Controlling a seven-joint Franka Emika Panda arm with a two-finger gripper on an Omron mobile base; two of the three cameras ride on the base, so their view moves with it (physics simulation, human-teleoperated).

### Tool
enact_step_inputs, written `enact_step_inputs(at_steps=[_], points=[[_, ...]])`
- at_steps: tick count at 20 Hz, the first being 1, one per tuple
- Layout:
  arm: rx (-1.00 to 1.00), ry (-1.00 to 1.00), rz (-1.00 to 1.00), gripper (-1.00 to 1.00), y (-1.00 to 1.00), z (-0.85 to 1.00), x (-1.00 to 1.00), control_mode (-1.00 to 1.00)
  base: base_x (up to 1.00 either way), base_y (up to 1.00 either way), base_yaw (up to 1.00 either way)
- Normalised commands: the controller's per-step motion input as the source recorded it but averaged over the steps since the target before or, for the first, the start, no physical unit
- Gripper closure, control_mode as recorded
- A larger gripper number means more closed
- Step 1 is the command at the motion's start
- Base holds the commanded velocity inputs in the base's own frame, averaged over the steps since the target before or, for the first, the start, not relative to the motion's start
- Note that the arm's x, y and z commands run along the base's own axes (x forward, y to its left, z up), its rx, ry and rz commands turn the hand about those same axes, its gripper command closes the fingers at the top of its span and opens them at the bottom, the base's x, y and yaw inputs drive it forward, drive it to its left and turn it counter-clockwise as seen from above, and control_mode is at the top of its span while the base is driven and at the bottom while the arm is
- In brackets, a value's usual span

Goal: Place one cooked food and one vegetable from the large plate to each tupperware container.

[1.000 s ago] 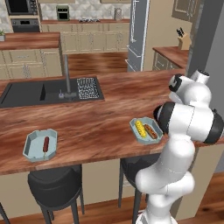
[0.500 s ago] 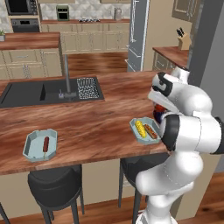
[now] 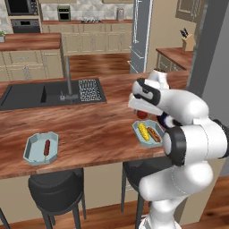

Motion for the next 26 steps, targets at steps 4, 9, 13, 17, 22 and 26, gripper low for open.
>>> enact_step_inputs(at_steps=[4,9,13,17,22,26], points=[[-0.03,0.0,0.28,1.0,1.0,0.0,0.0,-1.0,0.0,0.0,0.0],[-0.06,0.0,0.32,1.0,1.0,0.0,0.09,-1.0,0.0,0.0,0.0],[-0.08,0.0,0.33,1.0,1.0,0.0,0.27,-1.0,0.0,0.0,0.0],[-0.09,0.0,0.34,1.0,1.0,0.0,0.34,-1.0,0.0,0.0,0.0],[-0.07,0.0,0.32,1.0,1.0,-0.06,0.17,-1.0,0.0,0.0,0.0],[-0.03,0.0,0.19,1.0,1.0,-0.18,0.0,-1.0,0.0,0.0,0.0]])
